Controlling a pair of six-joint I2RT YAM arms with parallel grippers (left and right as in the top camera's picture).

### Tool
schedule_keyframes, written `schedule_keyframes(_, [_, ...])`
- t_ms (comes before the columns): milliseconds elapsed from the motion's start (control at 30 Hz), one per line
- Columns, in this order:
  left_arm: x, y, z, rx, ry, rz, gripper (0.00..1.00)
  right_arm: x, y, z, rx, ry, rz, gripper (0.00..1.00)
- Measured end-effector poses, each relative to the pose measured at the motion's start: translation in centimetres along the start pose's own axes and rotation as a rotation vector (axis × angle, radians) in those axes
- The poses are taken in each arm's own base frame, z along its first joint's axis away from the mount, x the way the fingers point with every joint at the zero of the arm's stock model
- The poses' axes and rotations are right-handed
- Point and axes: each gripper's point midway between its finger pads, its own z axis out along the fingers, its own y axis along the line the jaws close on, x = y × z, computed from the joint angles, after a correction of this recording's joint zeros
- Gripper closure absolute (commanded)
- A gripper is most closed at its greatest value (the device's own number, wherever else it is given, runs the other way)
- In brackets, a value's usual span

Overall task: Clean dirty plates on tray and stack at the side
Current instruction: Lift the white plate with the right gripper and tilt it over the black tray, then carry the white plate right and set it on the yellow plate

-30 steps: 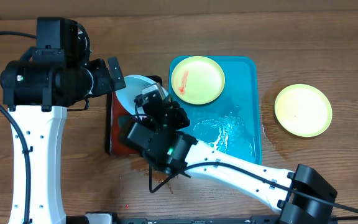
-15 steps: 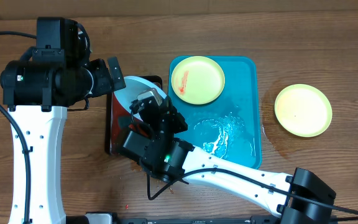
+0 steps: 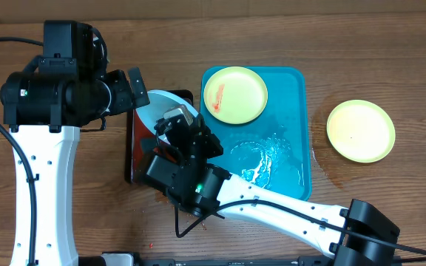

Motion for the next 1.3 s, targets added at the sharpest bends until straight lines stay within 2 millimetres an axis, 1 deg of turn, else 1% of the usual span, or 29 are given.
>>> schedule_keyframes(1300, [0.0,0.0,0.0,0.0,0.0,0.0,0.0,0.2,-0.14,0.0,0.005,0.005,-0.014,0.96])
